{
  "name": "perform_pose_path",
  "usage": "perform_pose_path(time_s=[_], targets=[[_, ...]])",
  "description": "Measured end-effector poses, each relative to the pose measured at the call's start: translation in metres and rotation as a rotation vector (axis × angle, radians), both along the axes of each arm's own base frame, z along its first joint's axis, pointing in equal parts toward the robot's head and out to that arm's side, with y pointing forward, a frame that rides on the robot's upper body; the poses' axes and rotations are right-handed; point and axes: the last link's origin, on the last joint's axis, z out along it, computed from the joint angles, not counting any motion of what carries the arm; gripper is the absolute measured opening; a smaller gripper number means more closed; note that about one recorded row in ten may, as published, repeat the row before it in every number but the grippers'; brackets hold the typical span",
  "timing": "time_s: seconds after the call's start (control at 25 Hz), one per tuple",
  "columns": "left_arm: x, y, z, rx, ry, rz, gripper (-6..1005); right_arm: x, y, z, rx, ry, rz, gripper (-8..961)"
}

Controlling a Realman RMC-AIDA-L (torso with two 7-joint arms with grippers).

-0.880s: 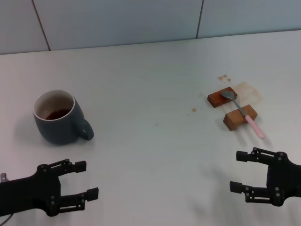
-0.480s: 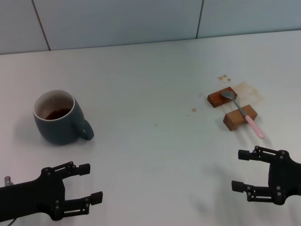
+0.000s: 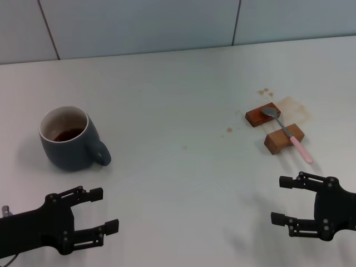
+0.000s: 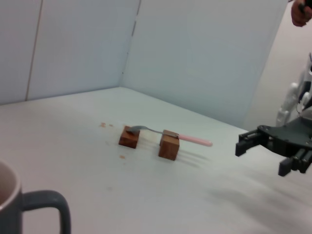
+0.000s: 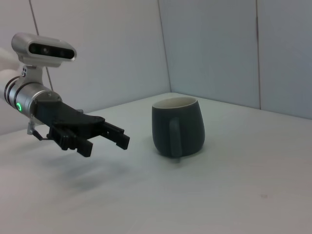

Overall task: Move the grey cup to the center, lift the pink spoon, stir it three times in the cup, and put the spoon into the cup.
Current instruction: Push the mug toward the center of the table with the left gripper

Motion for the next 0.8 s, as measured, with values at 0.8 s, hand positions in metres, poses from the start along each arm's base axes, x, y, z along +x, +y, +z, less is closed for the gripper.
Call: perform_pose_path(time_s=[0.8], targets=[[-0.0025,0.0041,-0.0054,0.045,0.013,0.029,501,-0.0038,0.0035,-0.0026,0.002,0.008,0.006,805]])
